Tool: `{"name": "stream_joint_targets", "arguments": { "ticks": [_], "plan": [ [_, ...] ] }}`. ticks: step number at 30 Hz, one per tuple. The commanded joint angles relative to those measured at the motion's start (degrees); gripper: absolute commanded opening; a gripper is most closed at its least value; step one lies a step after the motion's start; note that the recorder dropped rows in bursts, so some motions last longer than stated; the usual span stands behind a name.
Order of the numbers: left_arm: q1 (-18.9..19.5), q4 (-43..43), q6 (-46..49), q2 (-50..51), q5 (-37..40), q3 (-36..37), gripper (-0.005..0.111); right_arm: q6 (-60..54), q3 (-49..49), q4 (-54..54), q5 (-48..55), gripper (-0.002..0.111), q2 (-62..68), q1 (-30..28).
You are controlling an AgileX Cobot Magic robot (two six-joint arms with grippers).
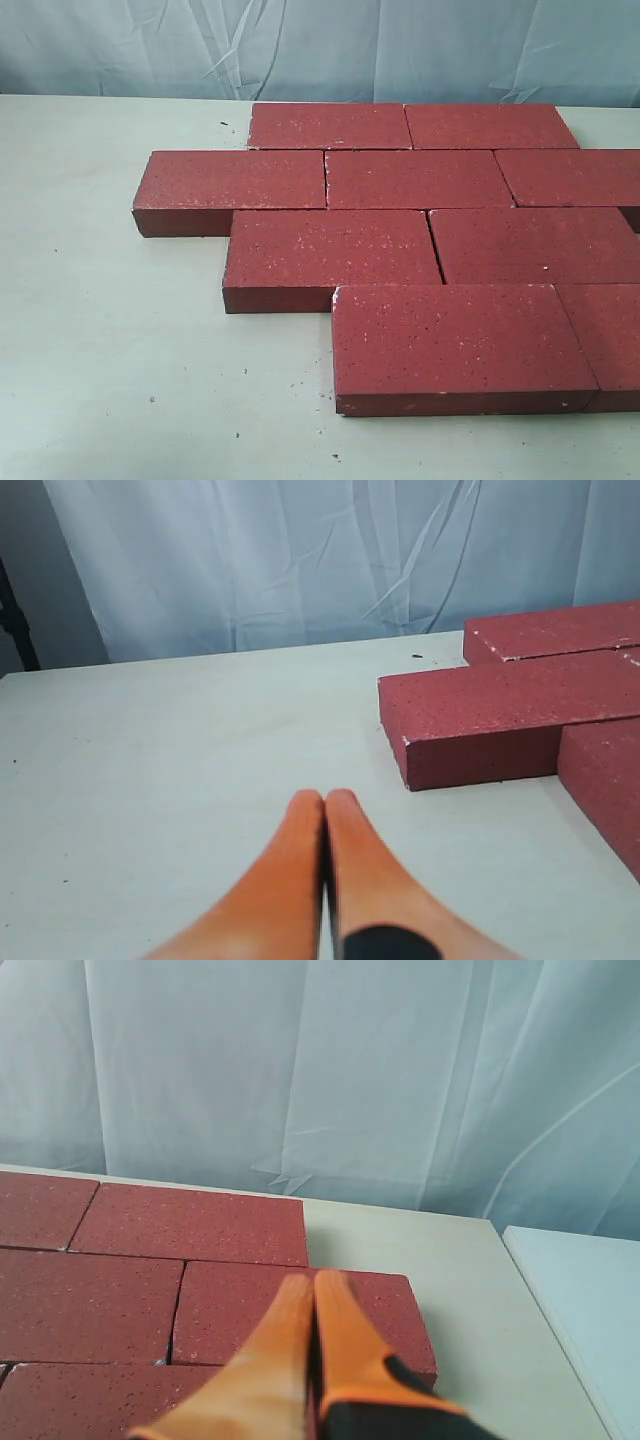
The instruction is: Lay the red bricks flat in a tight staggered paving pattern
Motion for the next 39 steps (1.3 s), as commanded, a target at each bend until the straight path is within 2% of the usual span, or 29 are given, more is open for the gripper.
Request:
{"name": "stream_joint_targets", "arguments": {
  "ticks": [1,39],
  "plan": [
    [0.29,-0.4,0.15,-0.38,-0.6,0.26,0.0,0.0,0.07,0.19,-0.7,-0.001,-0.31,-0.32],
    [0.39,-0.11,0.15,-0.38,-0.34,0.26,0.0,0.0,0.07,0.19,-0.69,-0.001,-0.31,-0.32]
  ]
}}
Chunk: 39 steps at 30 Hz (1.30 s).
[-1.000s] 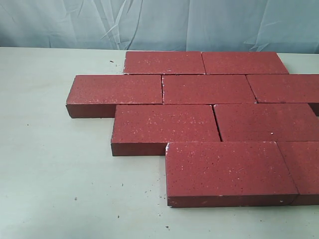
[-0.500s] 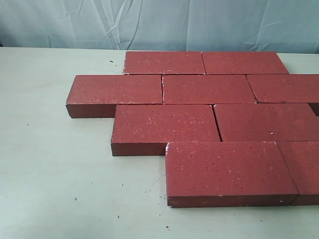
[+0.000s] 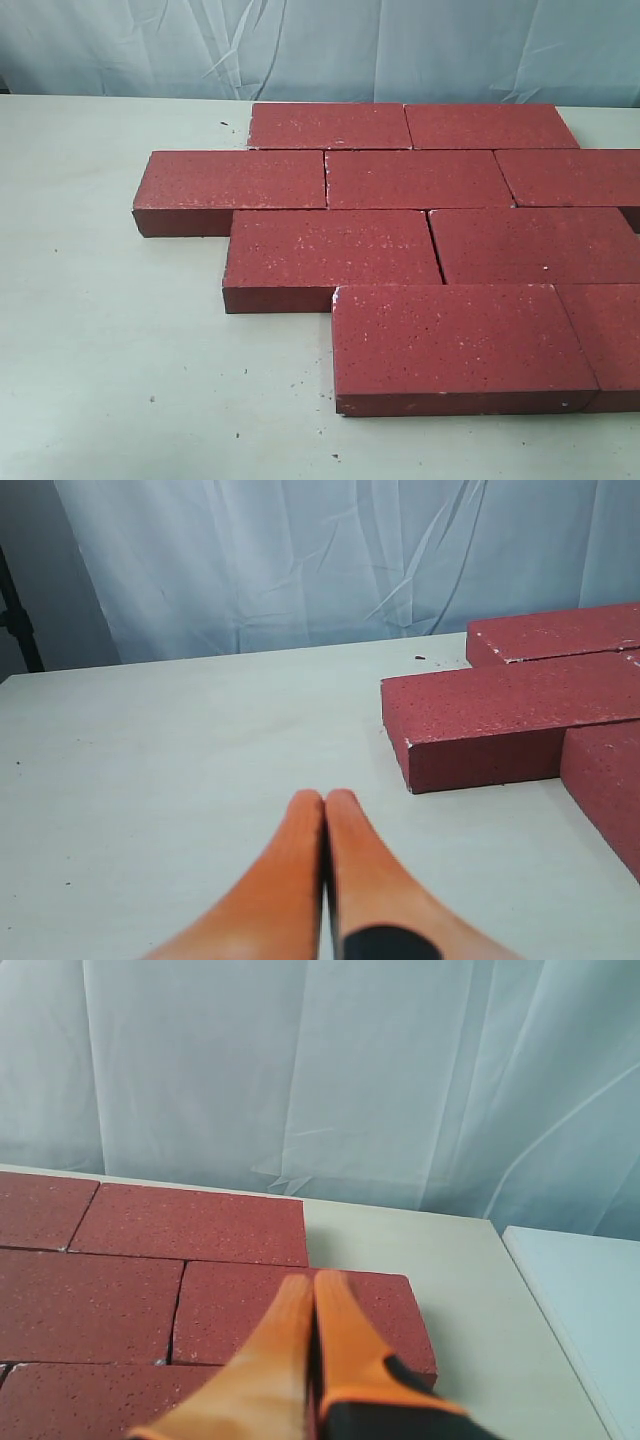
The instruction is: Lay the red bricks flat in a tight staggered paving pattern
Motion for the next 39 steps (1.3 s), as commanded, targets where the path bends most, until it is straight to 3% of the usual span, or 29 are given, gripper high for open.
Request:
{"name": "stream_joint_targets", "arguments": {
  "ticks": [1,24,39],
  "plan": [
    [0.17,0.02,0.02,-0.38,-0.11,0.26,0.0,0.0,0.07,0.19,-0.69,-0.001,-0.31,-0.32],
    [0.17,0.02,0.02,-0.38,-0.22,0.26,0.0,0.0,0.56,-0.84,-1.03,-0.001,-3.2,-0.32],
    [0.17,0.02,0.02,-0.38,-0.33,0.26,0.0,0.0,14.93,-0.19,-5.86,-0.001,-14.85,-0.32]
  ]
}}
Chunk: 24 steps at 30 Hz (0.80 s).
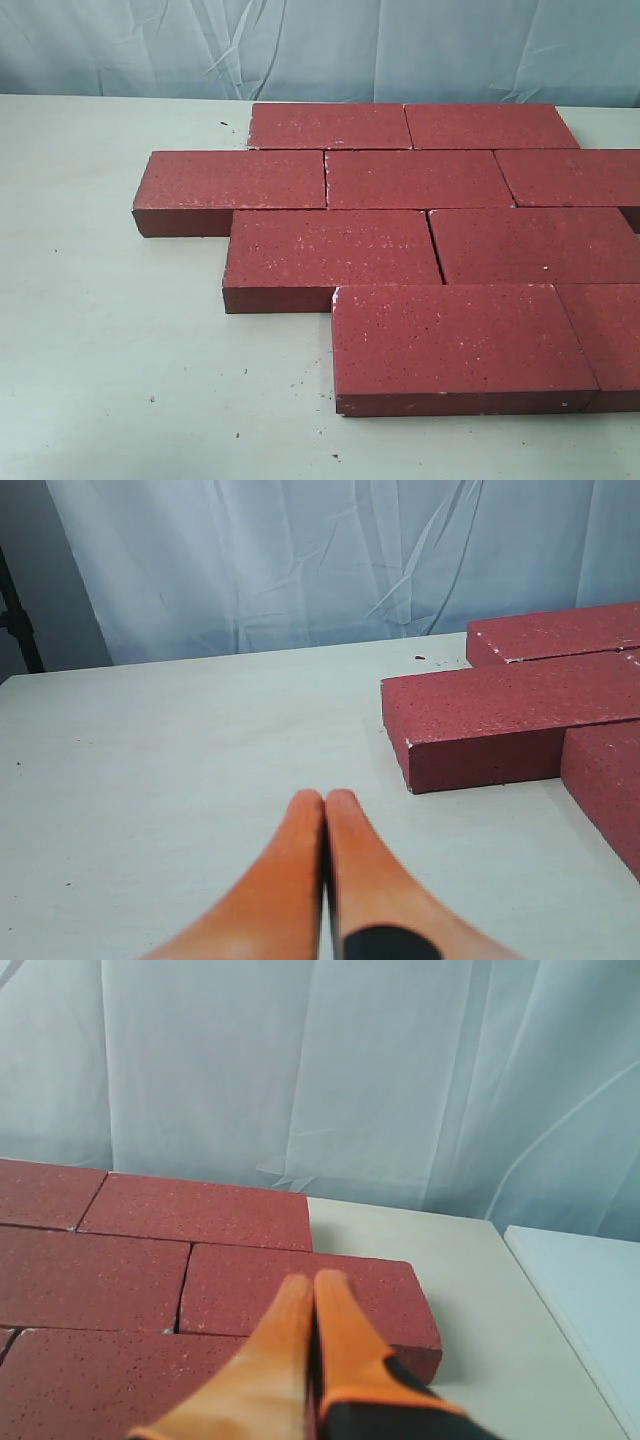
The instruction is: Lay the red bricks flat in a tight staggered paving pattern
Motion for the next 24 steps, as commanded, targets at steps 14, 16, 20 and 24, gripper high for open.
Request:
{"name": "stream_joint_targets", "arguments": {
  "ticks": [14,16,20,24],
  "plan": [
    [0.17,0.02,-0.07,-0.38,-0.33,0.26,0.0,0.12,9.83,1.8,-2.36,-0.001,-12.56,-0.32],
    [0.17,0.02,-0.07,-0.38,-0.33,0.26,0.0,0.12,10.87,2.23,-2.36,-0.001,-14.04,-0.32],
    [0.17,0.02,-0.07,-0.38,-0.33,0.26,0.0,0.34,12.84,3.03,-2.36,-0.001,-16.08,-0.32],
    [0.17,0.02,-0.07,-0.38,-0.33,0.26,0.0,1.29,15.4,3.06,-2.51,-0.001,-18.64,-0.32]
  ]
}}
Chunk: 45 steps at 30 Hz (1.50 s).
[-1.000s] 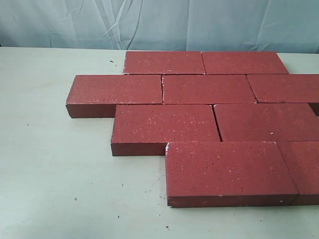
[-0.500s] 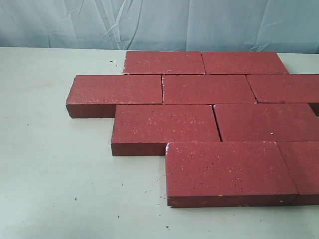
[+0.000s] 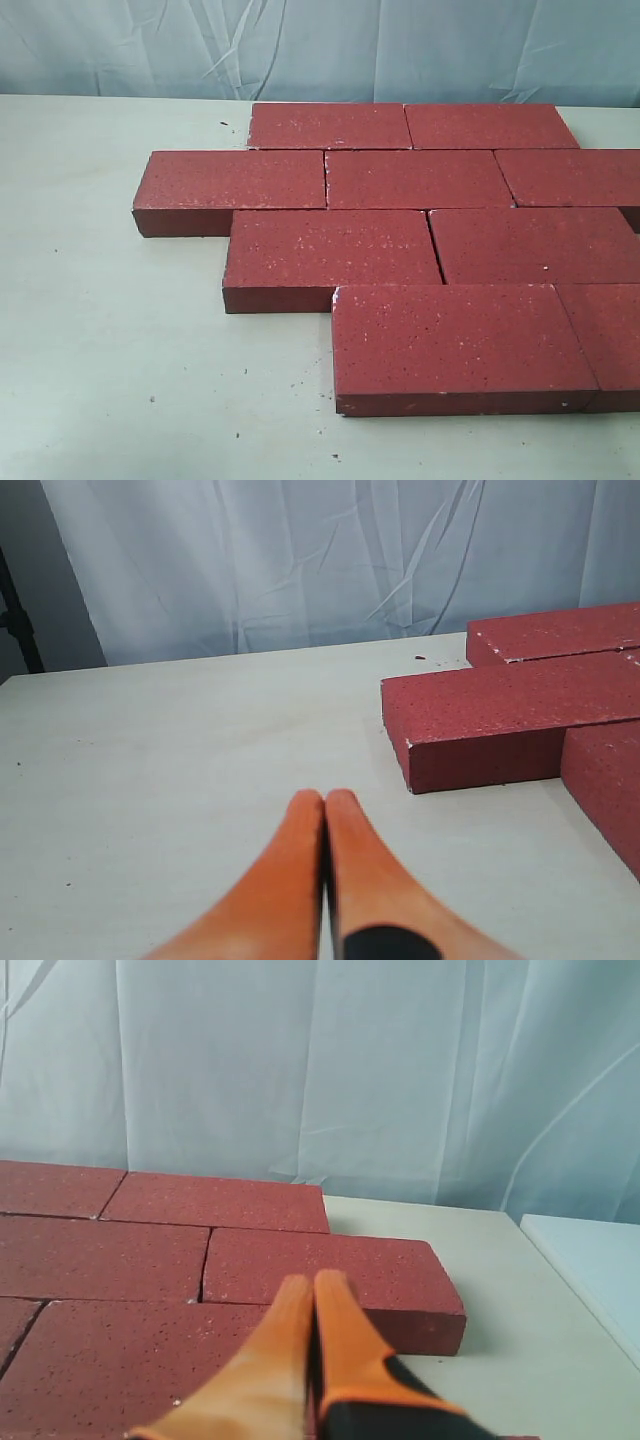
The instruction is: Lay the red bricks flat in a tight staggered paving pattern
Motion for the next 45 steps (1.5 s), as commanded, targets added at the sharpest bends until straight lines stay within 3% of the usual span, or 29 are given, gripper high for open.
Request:
{"name": "stream_joint_targets", "arguments": {
  "ticks": [1,17,24,45],
  "plan": [
    [0.17,-0.1,-0.07,-0.38,-0.33,0.26,0.0,1.16,2.46,0.26,-1.25,-0.001,-3.09,-0.32],
    [0.17,-0.1,-0.07,-0.38,-0.33,0.26,0.0,1.16,7.52,5.0,-2.99,-0.001,-8.54,-0.18],
    [0.17,0.01,-0.07,-0.38,-0.34,0.26,0.0,1.16,7.52,4.54,5.74,-0.001,-8.54,-0.18],
    [0.17,0.01,-0.07,-0.38,-0.34,0.26,0.0,3.2,7.52,4.54,6.68,-0.001,-8.54,-0.18]
  ]
}}
